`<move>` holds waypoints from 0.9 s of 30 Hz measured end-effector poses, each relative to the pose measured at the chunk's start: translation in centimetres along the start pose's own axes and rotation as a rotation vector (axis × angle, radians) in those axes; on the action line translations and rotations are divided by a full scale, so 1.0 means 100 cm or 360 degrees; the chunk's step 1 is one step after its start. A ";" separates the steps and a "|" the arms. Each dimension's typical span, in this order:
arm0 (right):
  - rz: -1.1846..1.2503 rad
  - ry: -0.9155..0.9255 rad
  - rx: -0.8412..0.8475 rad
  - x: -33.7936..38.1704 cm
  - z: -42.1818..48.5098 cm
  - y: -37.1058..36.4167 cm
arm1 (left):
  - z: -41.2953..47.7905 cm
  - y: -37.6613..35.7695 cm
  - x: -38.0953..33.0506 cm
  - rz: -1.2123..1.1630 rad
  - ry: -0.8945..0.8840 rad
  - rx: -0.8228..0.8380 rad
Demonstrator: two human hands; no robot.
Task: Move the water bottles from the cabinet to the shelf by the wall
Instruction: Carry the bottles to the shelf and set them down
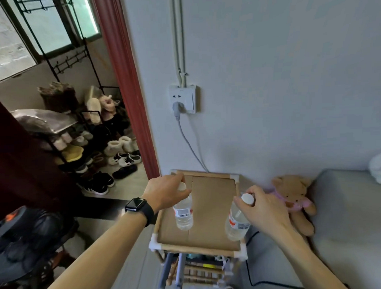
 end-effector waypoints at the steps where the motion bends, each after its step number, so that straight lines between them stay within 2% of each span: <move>1: 0.0009 0.0009 0.0043 -0.005 0.013 -0.004 | 0.012 -0.003 -0.008 -0.0006 0.0021 0.0025; 11: 0.0170 0.0058 0.0175 -0.026 0.127 -0.026 | 0.107 -0.019 -0.063 -0.0159 0.0152 0.0078; 15: 0.0199 0.0108 0.0213 -0.028 0.155 -0.037 | 0.124 -0.029 -0.082 -0.0130 0.0079 0.0051; 20: 0.0183 0.0231 0.0220 -0.020 0.166 -0.046 | 0.133 -0.043 -0.092 -0.0307 -0.0026 0.0144; 24: 0.0212 0.0314 0.0324 -0.022 0.164 -0.047 | 0.135 -0.041 -0.082 -0.0281 -0.0122 0.0206; 27: 0.0085 0.0338 0.0432 -0.024 0.167 -0.042 | 0.140 -0.038 -0.073 -0.0253 -0.0200 0.0254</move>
Point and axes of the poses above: each hand's wrist, its own z-axis towards the middle knuckle, its own y-axis out of the back of the hand, x = y × z, the point moved 6 cm from there along z, towards the middle knuckle, and after that the axes turned 3 degrees about y, right-handed, at the moved point
